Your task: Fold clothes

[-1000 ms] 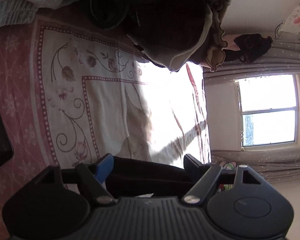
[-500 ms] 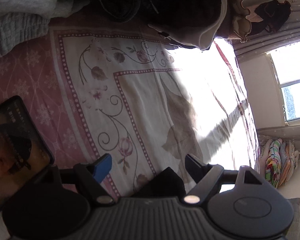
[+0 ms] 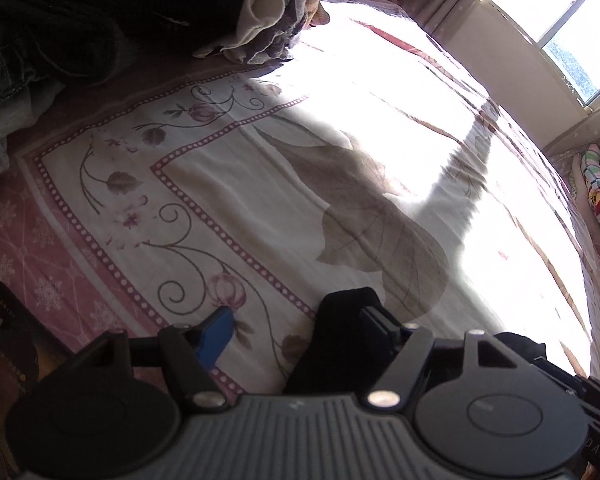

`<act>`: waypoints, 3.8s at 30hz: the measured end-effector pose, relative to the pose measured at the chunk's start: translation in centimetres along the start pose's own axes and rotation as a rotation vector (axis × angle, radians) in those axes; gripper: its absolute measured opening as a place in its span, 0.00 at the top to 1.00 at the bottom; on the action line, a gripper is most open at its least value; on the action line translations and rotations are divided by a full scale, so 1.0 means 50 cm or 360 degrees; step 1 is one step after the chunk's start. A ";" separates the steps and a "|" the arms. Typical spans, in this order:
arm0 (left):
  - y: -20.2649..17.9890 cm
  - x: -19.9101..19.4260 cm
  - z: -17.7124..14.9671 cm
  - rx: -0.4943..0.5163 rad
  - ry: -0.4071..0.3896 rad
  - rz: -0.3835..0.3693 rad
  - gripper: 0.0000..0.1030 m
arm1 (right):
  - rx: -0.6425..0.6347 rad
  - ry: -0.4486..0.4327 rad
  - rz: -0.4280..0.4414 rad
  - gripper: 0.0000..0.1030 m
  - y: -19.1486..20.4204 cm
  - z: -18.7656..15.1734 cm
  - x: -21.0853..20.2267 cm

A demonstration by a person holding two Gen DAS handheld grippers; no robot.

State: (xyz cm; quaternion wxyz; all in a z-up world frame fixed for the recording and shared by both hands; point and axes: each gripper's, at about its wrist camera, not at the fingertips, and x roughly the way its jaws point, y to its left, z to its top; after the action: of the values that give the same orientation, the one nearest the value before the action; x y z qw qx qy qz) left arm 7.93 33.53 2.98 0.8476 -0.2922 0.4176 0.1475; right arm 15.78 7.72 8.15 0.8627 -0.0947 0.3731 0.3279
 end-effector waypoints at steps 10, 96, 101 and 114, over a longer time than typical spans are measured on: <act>-0.126 0.026 -0.053 0.0674 -0.0084 0.0255 0.86 | 0.0074 -0.0072 -0.0193 0.64 -0.094 -0.006 0.069; -0.077 0.002 -0.040 0.0576 -0.0316 0.0221 0.68 | -0.0207 -0.0011 0.0235 0.72 0.001 0.049 0.122; -0.083 0.014 -0.040 0.0650 -0.0283 0.0280 0.68 | -0.0170 0.0105 0.0391 0.71 0.017 0.088 0.206; -0.008 -0.006 -0.005 0.0461 -0.0278 0.0401 0.66 | -0.0268 0.0053 0.0397 0.96 0.072 0.107 0.251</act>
State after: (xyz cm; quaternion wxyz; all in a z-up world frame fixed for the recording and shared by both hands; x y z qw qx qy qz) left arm 7.82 33.06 3.24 0.8886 -0.0990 0.3927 0.2154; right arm 22.98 18.87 3.33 0.7980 -0.1251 0.3674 0.4610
